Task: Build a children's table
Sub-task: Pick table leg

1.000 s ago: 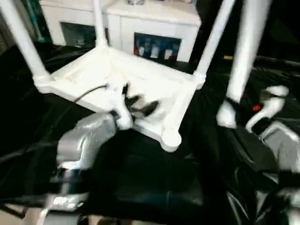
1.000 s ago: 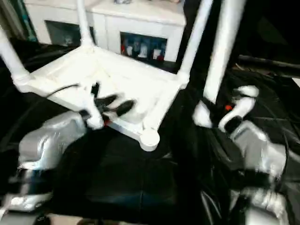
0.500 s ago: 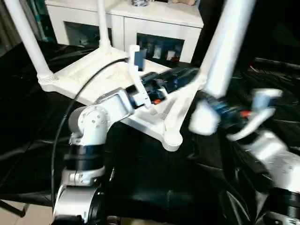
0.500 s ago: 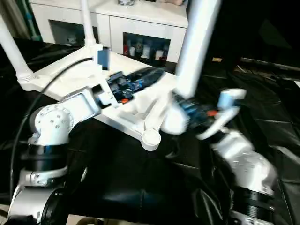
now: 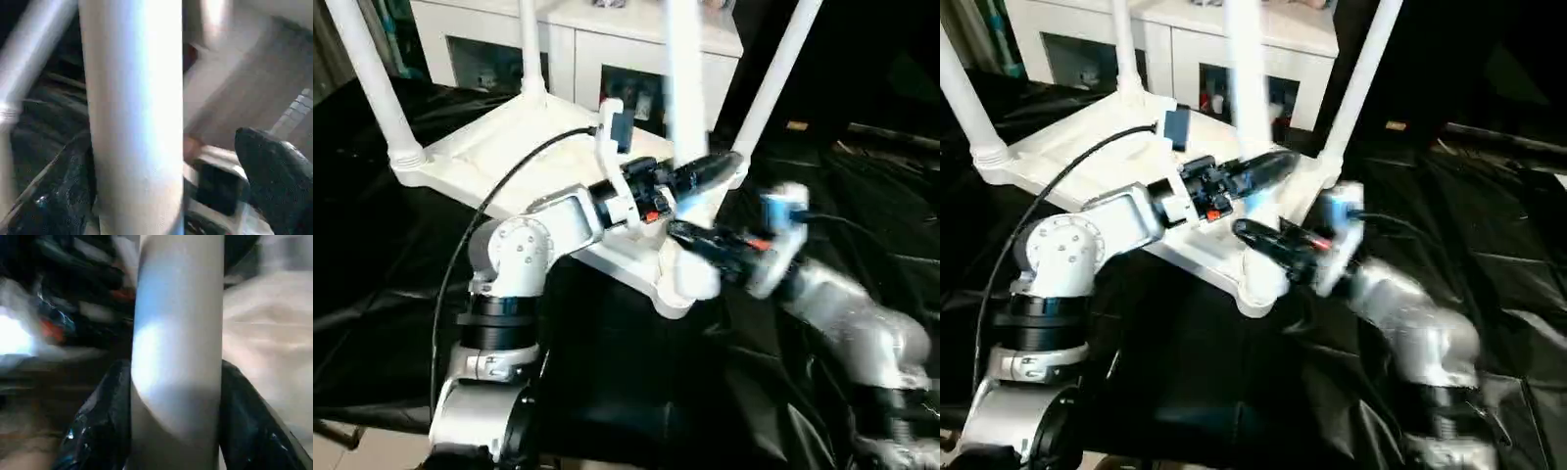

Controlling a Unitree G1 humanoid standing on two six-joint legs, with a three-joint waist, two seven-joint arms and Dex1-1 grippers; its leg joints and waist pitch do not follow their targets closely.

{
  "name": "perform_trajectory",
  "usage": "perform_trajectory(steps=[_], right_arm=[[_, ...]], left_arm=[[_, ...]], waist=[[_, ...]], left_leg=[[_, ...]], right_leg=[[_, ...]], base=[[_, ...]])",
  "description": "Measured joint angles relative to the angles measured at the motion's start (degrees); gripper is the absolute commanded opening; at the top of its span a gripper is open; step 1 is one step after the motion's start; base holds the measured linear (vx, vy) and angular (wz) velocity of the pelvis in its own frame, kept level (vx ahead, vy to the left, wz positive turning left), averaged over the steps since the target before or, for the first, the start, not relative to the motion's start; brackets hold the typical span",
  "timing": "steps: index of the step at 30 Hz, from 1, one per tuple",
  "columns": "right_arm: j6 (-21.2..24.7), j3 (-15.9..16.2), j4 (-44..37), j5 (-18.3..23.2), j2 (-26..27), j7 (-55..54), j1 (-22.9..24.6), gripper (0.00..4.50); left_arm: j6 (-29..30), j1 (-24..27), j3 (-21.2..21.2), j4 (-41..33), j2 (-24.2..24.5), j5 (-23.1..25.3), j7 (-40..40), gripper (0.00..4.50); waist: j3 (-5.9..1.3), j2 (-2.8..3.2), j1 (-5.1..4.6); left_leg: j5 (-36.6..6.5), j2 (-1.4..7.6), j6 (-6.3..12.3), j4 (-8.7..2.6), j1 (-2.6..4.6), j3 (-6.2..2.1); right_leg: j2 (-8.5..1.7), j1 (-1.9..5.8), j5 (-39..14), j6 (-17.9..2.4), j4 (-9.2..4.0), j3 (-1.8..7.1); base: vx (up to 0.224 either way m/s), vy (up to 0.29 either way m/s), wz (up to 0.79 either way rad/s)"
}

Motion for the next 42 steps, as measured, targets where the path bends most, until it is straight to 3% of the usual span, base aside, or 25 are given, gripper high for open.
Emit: perform_trajectory(steps=[7, 14, 16, 25, 28, 29, 31, 33, 37, 42], right_arm=[[-2.7, 6.6, -0.1, -9.4, 1.4, -9.3, -1.4, 1.87], [-4.3, 9.6, 0.2, -15.7, 1.5, -13.3, -2.3, 1.87], [-4.9, 10.1, 0.7, -16.4, 1.6, -14.0, -2.3, 1.87], [-6.4, 12.1, 1.9, -19.8, 1.9, -16.0, -3.3, 1.87], [-7.0, 12.1, 2.2, -19.9, 2.1, -16.0, -3.3, 1.87], [-7.2, 12.1, 2.2, -19.9, 2.2, -16.0, -3.3, 1.87], [-7.2, 11.9, 2.1, -19.5, 2.1, -15.1, -3.3, 2.43], [-5.4, 10.1, 1.0, -15.7, 1.8, -12.3, -3.0, 2.57], [0.1, 6.6, -3.3, -8.6, -2.4, -6.4, -2.7, 3.00], [6.1, 3.0, -5.6, -1.8, -9.9, 3.2, -1.9, 3.05]], left_arm=[[-1.0, 0.0, 3.0, -0.1, 0.0, 1.8, 7.7, 3.70], [-2.1, 0.0, 3.3, 0.9, -0.6, 3.4, 11.2, 3.17], [-2.1, 0.0, 3.4, 1.4, -0.9, 3.5, 12.2, 2.86], [-2.1, -0.1, 5.1, 2.0, -1.6, 3.4, 14.9, 2.32], [-2.0, -0.1, 5.1, 2.0, -1.4, 3.4, 14.8, 1.95], [-2.0, -0.1, 5.1, 2.0, -1.2, 3.4, 14.6, 1.92], [-1.8, -0.1, 4.7, 2.2, -0.2, 3.3, 12.7, 1.85], [-1.6, -0.2, 3.1, 2.7, 2.0, 3.0, 8.0, 1.85], [-0.8, -1.4, -0.9, 3.3, 4.5, 2.1, -1.3, 1.83], [0.7, -1.8, -5.2, 3.4, 8.2, 0.4, -11.5, 1.83]], waist=[[0.06, 0.19, 0.54], [0.13, 0.33, 0.46], [0.15, 0.37, 0.40], [0.41, 0.86, 0.36], [0.45, 0.97, 0.42], [0.48, 1.12, 0.44], [0.53, 1.62, 0.39], [0.52, 1.82, 0.43], [0.49, 1.76, 0.57], [0.47, 1.65, 0.40]], left_leg=[[0.0, -0.02, -0.01, -0.05, -0.13, -0.09], [0.0, -0.03, -0.02, -0.05, -0.12, -0.09], [0.0, -0.03, -0.02, -0.05, -0.11, -0.09], [0.0, -0.04, -0.03, -0.03, -0.08, -0.11], [0.0, -0.04, -0.03, -0.03, -0.08, -0.11], [0.0, -0.05, -0.03, -0.01, -0.08, -0.14], [0.0, -0.07, -0.02, 0.03, -0.09, -0.12], [0.0, -0.07, -0.02, 0.03, -0.08, -0.12], [0.0, -0.05, -0.01, 0.05, -0.08, -0.07], [0.0, -0.05, 0.01, 0.08, 0.07, 0.11]], right_leg=[[0.02, 0.01, 0.0, 0.1, -0.22, -0.03], [0.05, 0.01, 0.0, 0.1, -0.17, -0.04], [0.05, 0.01, 0.1, 0.1, -0.17, -0.03], [0.06, 0.01, 0.1, 0.1, -0.12, -0.03], [0.06, 0.02, 0.1, 0.1, -0.12, -0.02], [0.06, 0.02, 0.1, 0.1, -0.12, -0.04], [0.04, 0.03, 0.1, 0.1, -0.13, 0.00], [0.08, 0.03, 0.1, 0.1, -0.11, -0.03], [0.04, 0.07, 0.1, 0.0, -0.10, -0.01], [0.03, 0.16, 0.1, 0.0, -0.02, 0.02]], base=[[0.000, 0.000, 0.00], [0.000, 0.000, 0.00], [0.000, 0.000, 0.00], [0.000, 0.000, 0.00], [0.000, 0.000, 0.00], [0.000, 0.000, 0.00], [0.000, 0.000, 0.00], [0.000, 0.000, 0.00], [0.000, 0.000, 0.00], [0.000, 0.000, 0.00]])
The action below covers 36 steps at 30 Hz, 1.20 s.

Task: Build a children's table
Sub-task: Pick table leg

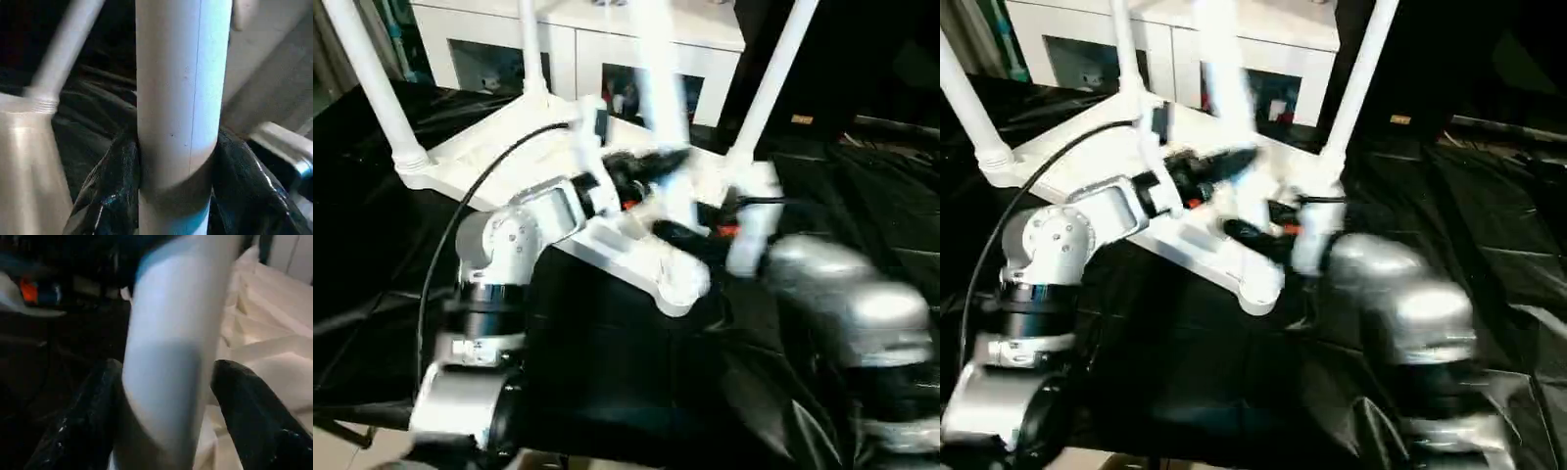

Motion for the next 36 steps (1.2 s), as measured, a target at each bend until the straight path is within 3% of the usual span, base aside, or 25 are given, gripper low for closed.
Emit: perform_trajectory(steps=[4, 8, 9, 18, 21, 23, 25, 28, 30, 33, 36], right_arm=[[3.9, -0.3, 0.1, 4.2, -4.7, 7.3, 0.1, 3.05], [4.6, 1.1, 0.1, 5.0, -6.7, 11.3, 0.3, 3.05], [5.4, 1.4, 0.1, 5.6, -6.9, 12.3, 0.4, 2.77], [6.5, 3.5, 0.3, 7.0, -5.7, 13.0, 0.6, 2.08], [5.9, 3.5, 0.9, 6.6, -4.3, 12.3, 0.5, 2.00], [5.7, 3.1, 1.4, 6.6, -3.4, 10.9, 0.5, 1.99], [5.9, 2.8, 3.0, 6.5, -2.5, 9.0, -0.1, 1.96], [5.8, 2.4, 4.1, 5.1, -1.8, 5.7, -0.1, 1.94], [5.6, 2.4, 5.2, 4.3, -1.4, 4.6, -0.1, 1.94], [5.1, 2.4, 6.3, 3.6, -0.3, 3.2, -0.1, 1.94], [3.9, 2.4, 7.0, 3.3, 1.2, 1.8, -0.3, 1.94]], left_arm=[[2.1, -0.2, -1.8, -0.2, 2.6, -2.3, -8.0, 1.83], [2.9, -0.3, -1.7, -0.4, 4.5, -4.1, -12.4, 1.83], [2.9, -0.3, -1.6, -0.5, 4.6, -4.8, -13.2, 1.83], [2.3, -0.2, -1.8, -1.1, 5.5, -4.9, -15.2, 1.83], [1.4, -0.2, -1.9, -0.9, 5.7, -4.6, -15.2, 1.82], [0.7, -0.3, -1.5, -0.6, 4.4, -3.6, -13.1, 1.82], [0.2, -0.8, -0.6, 0.7, 2.2, -2.6, -8.9, 2.52], [-0.8, -1.5, -0.5, 1.3, 0.6, -1.4, -4.5, 2.59], [-2.5, -1.5, -0.5, 1.3, -0.3, -0.2, -2.1, 2.97], [-2.9, -1.5, -0.5, 0.4, -2.3, 0.8, 1.1, 3.01], [-2.7, -1.6, -0.8, -0.3, -3.3, 1.2, 2.6, 2.71]], waist=[[0.02, -0.08, 0.01], [0.04, -0.17, 0.28], [0.04, -0.22, 0.33], [0.01, -0.41, 0.59], [0.02, -0.84, 0.48], [-0.03, -1.09, 0.46], [-0.02, -1.40, 0.62], [-0.04, -1.63, 0.55], [-0.04, -1.66, 0.52], [-0.04, -1.66, 0.48], [-0.03, -1.64, 0.33]], left_leg=[[0.0, 0.02, -0.01, 0.00, 0.15, 0.02], [0.0, 0.04, -0.01, 0.03, 0.18, 0.03], [0.0, 0.04, -0.02, 0.07, 0.18, 0.03], [0.0, 0.04, -0.02, 0.21, 0.18, 0.00], [0.0, 0.05, -0.03, 0.21, 0.19, 0.00], [0.0, 0.05, -0.03, 0.22, 0.18, 0.00], [0.0, 0.04, -0.03, 0.27, 0.13, 0.01], [0.0, 0.04, -0.03, 0.29, 0.13, 0.00], [0.0, 0.04, -0.03, 0.28, 0.13, -0.01], [0.0, 0.04, -0.03, 0.27, 0.09, -0.02], [0.0, 0.04, -0.03, 0.27, 0.09, -0.02]], right_leg=[[0.02, 0.00, 0.0, 0.0, 0.18, 0.01], [-0.02, 0.00, 0.0, 0.0, 0.33, 0.02], [-0.03, 0.00, 0.0, 0.0, 0.37, 0.02], [-0.09, 0.01, 0.0, 0.0, 0.52, 0.02], [-0.07, 0.00, 0.0, 0.0, 0.56, 0.01], [-0.08, 0.00, 0.0, 0.0, 0.55, 0.02], [-0.11, 0.02, 0.0, 0.0, 0.53, 0.02], [-0.11, 0.01, 0.0, 0.0, 0.52, 0.02], [-0.10, 0.00, 0.0, 0.0, 0.52, 0.00], [-0.10, -0.02, 0.0, 0.0, 0.52, 0.00], [-0.09, -0.03, 0.0, 0.0, 0.51, 0.00]], base=[[0.000, 0.000, 0.00], [0.000, 0.000, 0.00], [0.000, 0.000, 0.00], [0.000, 0.000, 0.00], [0.000, 0.000, 0.00], [0.000, 0.000, 0.00], [0.000, 0.000, 0.00], [0.000, 0.000, 0.00], [0.000, 0.000, 0.00], [0.000, 0.000, 0.00], [0.000, 0.000, 0.00]])
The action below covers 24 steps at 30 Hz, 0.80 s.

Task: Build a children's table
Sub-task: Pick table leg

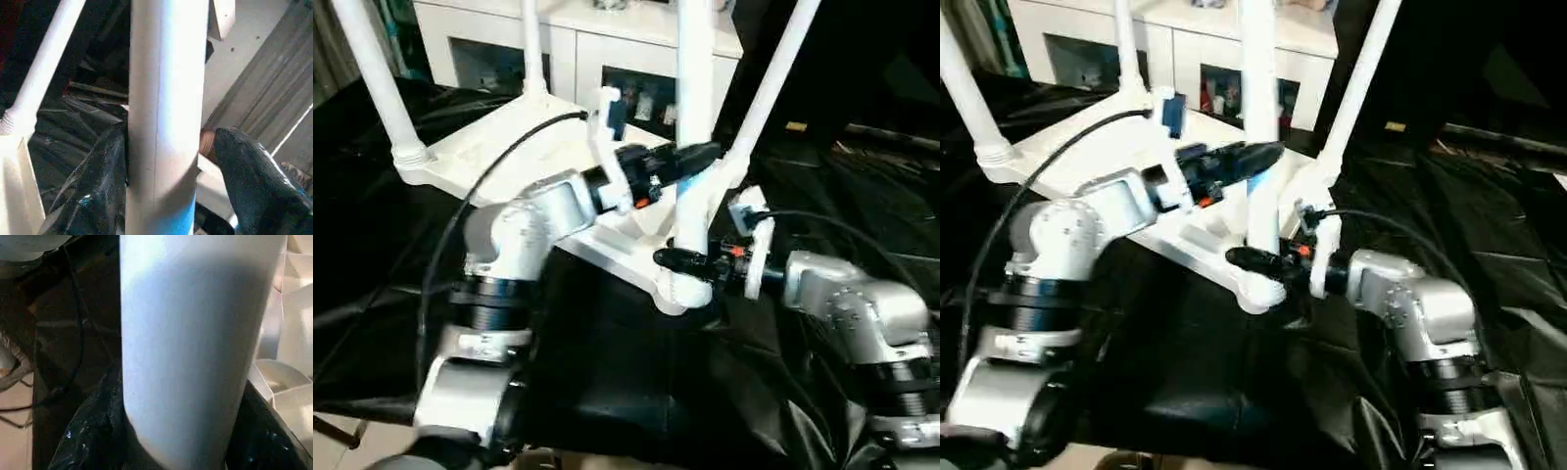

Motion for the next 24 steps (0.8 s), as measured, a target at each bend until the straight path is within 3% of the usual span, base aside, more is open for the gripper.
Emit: perform_trajectory(steps=[5, 8, 15, 16, 17, 21, 22, 24], right_arm=[[-0.2, 0.0, 0.4, -1.4, 0.0, -1.0, -0.6, 1.94], [-0.7, 0.1, 0.4, -1.9, -0.1, -1.1, -0.6, 1.93], [-0.8, 1.8, 0.3, -3.1, -1.3, -0.4, -0.6, 1.93], [-0.9, 1.9, 0.3, -3.4, -1.6, -0.2, -0.6, 1.93], [-0.9, 2.1, 0.4, -3.7, -1.9, 0.1, -0.6, 1.93], [-1.6, 2.2, 0.5, -4.2, -2.2, 0.3, -1.3, 1.93], [-1.9, 2.2, 0.6, -4.2, -2.2, 0.2, -1.5, 1.93], [-2.2, 2.2, 0.6, -4.2, -2.1, 0.2, -1.9, 1.93]], left_arm=[[-1.0, -0.5, -0.3, 1.0, 0.1, 1.3, 1.4, 2.44], [-1.2, -0.5, -0.4, 1.1, 0.1, 1.8, 1.6, 2.02], [-2.5, 0.1, -3.2, 1.0, 1.7, 3.1, -1.6, 1.82], [-2.4, 0.1, -3.4, 0.9, 1.9, 3.1, -1.7, 2.36], [-2.0, 0.1, -3.3, 0.9, 1.8, 2.9, -1.7, 2.50], [-0.6, 0.1, -2.4, 1.0, 1.2, 2.2, -1.5, 2.55], [-1.2, 0.1, -2.6, 1.0, 1.1, 2.5, -1.5, 2.85], [-2.5, 0.1, -3.4, 1.3, 0.9, 3.1, -1.5, 2.92]], waist=[[0.00, 0.00, -0.03], [0.00, 0.00, 0.02], [0.01, -0.04, -0.12], [0.01, -0.04, -0.10], [0.01, -0.04, -0.07], [0.01, -0.03, -0.12], [0.02, 0.00, -0.13], [0.02, 0.03, -0.08]], left_leg=[[0.0, 0.00, 0.00, 0.00, 0.00, -0.01], [0.0, 0.00, 0.00, 0.00, 0.00, -0.05], [0.0, 0.00, 0.00, 0.00, -0.01, -0.01], [0.0, 0.00, 0.00, 0.00, -0.01, 0.00], [0.0, 0.00, 0.00, 0.00, -0.01, -0.01], [0.0, 0.00, 0.00, 0.00, -0.01, -0.02], [0.0, 0.00, 0.00, 0.00, -0.01, -0.02], [0.0, 0.00, 0.00, 0.00, -0.01, -0.05]], right_leg=[[0.00, 0.00, 0.0, 0.0, 0.00, 0.00], [0.00, 0.01, 0.0, 0.0, 0.00, -0.01], [0.01, 0.01, 0.0, 0.0, -0.01, 0.00], [0.00, 0.01, 0.0, 0.0, -0.02, 0.00], [0.00, 0.01, 0.0, 0.0, -0.02, 0.01], [0.00, 0.00, 0.0, 0.0, 0.00, 0.00], [0.01, 0.00, 0.0, 0.0, 0.00, 0.00], [0.01, 0.01, 0.0, 0.0, -0.01, 0.00]], base=[[0.000, 0.000, 0.00], [0.000, 0.000, 0.00], [0.000, 0.000, 0.00], [0.000, 0.000, 0.00], [0.000, 0.000, 0.00], [0.000, 0.000, 0.00], [0.000, 0.000, 0.00], [0.000, 0.000, 0.00]])
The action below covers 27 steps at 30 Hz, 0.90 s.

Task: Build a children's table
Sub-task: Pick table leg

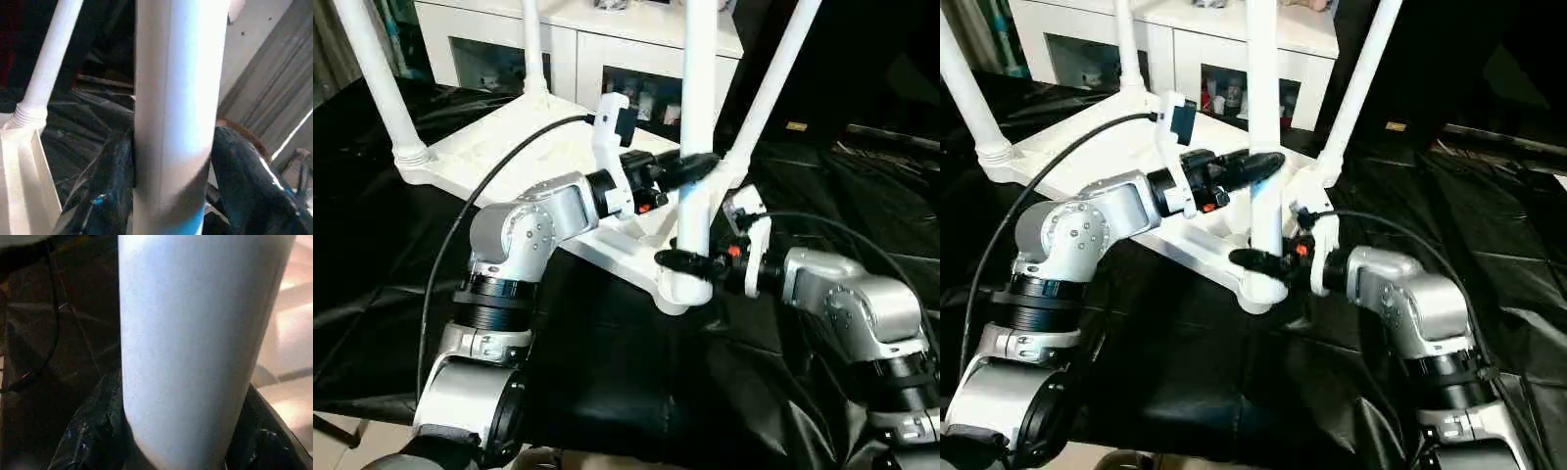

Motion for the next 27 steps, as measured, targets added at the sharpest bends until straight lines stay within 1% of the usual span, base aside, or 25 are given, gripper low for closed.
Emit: perform_trajectory(steps=[1, 2, 6, 8, 10, 11, 12, 13, 16, 17, 18, 19, 23, 25, 27], right_arm=[[0.0, 0.0, 0.0, 0.0, 0.1, 0.0, -0.1, 1.93], [0.0, 0.1, 0.0, 0.0, 0.2, 0.0, -0.1, 1.93], [-0.1, 0.1, 0.0, -0.9, 0.2, -0.1, -0.1, 1.93], [-0.2, 0.1, 0.0, -1.2, 0.2, -0.1, -0.1, 1.93], [-0.4, 0.0, 0.2, -1.3, 0.1, -0.2, -0.1, 1.93], [-0.8, 0.1, 0.2, -1.6, 0.0, -0.2, -0.1, 1.93], [-1.5, 0.2, 0.4, -1.9, 0.0, -0.2, -0.2, 2.28], [-1.8, 0.2, 0.5, -2.0, 0.0, -0.1, -0.2, 2.63], [-2.6, 0.1, 0.5, -1.7, -0.1, 1.1, -0.4, 2.69], [-2.4, 0.0, 0.5, -1.4, -0.2, 1.7, -0.4, 2.82], [-2.2, 0.0, 0.4, -1.0, -0.8, 2.7, -0.4, 3.05], [-2.2, 0.0, 0.3, -1.0, -1.3, 3.1, -0.4, 3.09], [-2.2, 0.0, -0.2, -1.0, -4.3, 5.7, -0.5, 3.14], [-2.2, 0.0, -0.4, -0.7, -5.6, 7.6, -0.9, 3.14], [-2.2, 0.0, -0.3, -0.7, -5.7, 8.5, -1.2, 3.14]], left_arm=[[-0.1, 0.0, -0.3, 0.2, -0.1, 0.0, -0.1, 2.90], [-0.2, 0.0, -0.4, 0.5, -0.1, 0.0, -0.1, 2.59], [-0.2, -0.1, 0.5, 2.4, -0.4, 0.1, 0.3, 2.54], [-0.3, -0.3, 0.9, 3.2, -0.5, 0.1, 0.6, 2.11], [-0.6, -0.5, 1.1, 3.6, -0.4, 0.2, 0.6, 2.08], [-0.8, -0.6, 1.2, 4.0, -0.3, 0.1, 0.4, 2.13], [-1.3, -0.6, 1.3, 4.4, -0.2, 0.1, 0.3, 1.95], [-1.5, -0.7, 1.3, 4.5, 0.0, 0.1, 0.0, 1.88], [-2.5, -0.9, 1.4, 4.7, 1.0, 0.3, -0.9, 1.90], [-2.7, -0.9, 1.3, 4.7, 1.6, 0.5, -1.7, 1.86], [-2.8, -0.9, 1.0, 4.7, 2.3, 0.8, -2.8, 1.83], [-3.0, -0.9, 0.7, 4.7, 2.5, 1.1, -3.5, 1.83], [-3.4, -0.9, -1.2, 3.9, 3.8, 1.2, -6.7, 1.83], [-3.8, -0.9, -2.0, 3.4, 4.1, 1.3, -8.1, 1.83], [-3.9, -0.9, -2.5, 3.2, 4.1, 1.2, -9.4, 1.83]], waist=[[0.00, 0.00, 0.01], [0.00, 0.01, 0.00], [0.03, 0.08, -0.06], [0.04, 0.09, -0.05], [0.03, 0.09, -0.06], [0.03, 0.08, -0.06], [0.03, 0.07, -0.04], [0.03, 0.07, -0.05], [0.03, 0.07, -0.10], [0.03, 0.07, -0.11], [0.03, 0.08, -0.10], [0.03, 0.07, -0.10], [0.03, 0.07, 0.20], [0.03, 0.07, 0.16], [0.03, 0.08, 0.04]], left_leg=[[0.0, 0.00, 0.00, 0.00, -0.01, 0.00], [0.0, -0.01, 0.00, 0.00, 0.00, 0.00], [0.0, 0.00, 0.00, 0.00, 0.00, -0.01], [0.0, 0.00, 0.00, 0.00, 0.00, -0.02], [0.0, 0.00, 0.00, 0.00, 0.01, -0.02], [0.0, 0.00, 0.00, 0.00, 0.01, -0.01], [0.0, 0.00, 0.00, 0.00, 0.00, 0.00], [0.0, 0.00, 0.00, 0.00, 0.00, 0.01], [0.0, 0.00, 0.00, 0.00, 0.01, 0.01], [0.0, 0.00, 0.00, 0.00, 0.01, 0.01], [0.0, 0.00, 0.00, 0.00, 0.01, 0.01], [0.0, 0.00, 0.00, 0.00, 0.01, 0.01], [0.0, 0.00, 0.00, 0.00, -0.02, 0.04], [0.0, 0.00, 0.00, 0.00, 0.00, 0.03], [0.0, 0.00, 0.00, 0.00, 0.02, 0.04]], right_leg=[[0.00, 0.00, 0.0, 0.0, 0.00, 0.00], [0.00, 0.00, 0.0, 0.0, 0.00, 0.01], [0.01, 0.00, 0.0, 0.0, 0.00, 0.00], [0.01, 0.00, 0.0, 0.0, 0.00, 0.00], [0.01, 0.00, 0.0, 0.0, 0.00, 0.02], [0.01, 0.00, 0.0, 0.0, -0.01, 0.01], [0.01, 0.00, 0.0, 0.0, -0.01, 0.01], [0.01, 0.00, 0.0, 0.0, -0.01, 0.01], [0.01, 0.00, 0.0, 0.0, 0.00, 0.01], [0.01, 0.00, 0.0, 0.0, 0.00, 0.00], [0.01, 0.00, 0.0, 0.0, -0.01, 0.01], [0.01, 0.00, 0.0, 0.0, -0.01, 0.01], [0.00, 0.01, 0.0, 0.0, -0.03, 0.01], [0.00, 0.02, 0.0, 0.0, -0.03, 0.01], [0.00, 0.02, 0.0, 0.0, 0.00, 0.01]], base=[[0.000, 0.000, 0.00], [0.000, 0.000, 0.00], [0.000, 0.000, 0.00], [0.000, 0.000, 0.00], [0.000, 0.000, 0.00], [0.000, 0.000, 0.00], [0.000, 0.000, 0.00], [0.000, 0.000, 0.00], [0.000, 0.000, 0.00], [0.000, 0.000, 0.00], [0.000, 0.000, 0.00], [0.000, 0.000, 0.00], [0.000, 0.000, 0.00], [0.000, 0.000, 0.00], [0.000, 0.000, 0.00]])
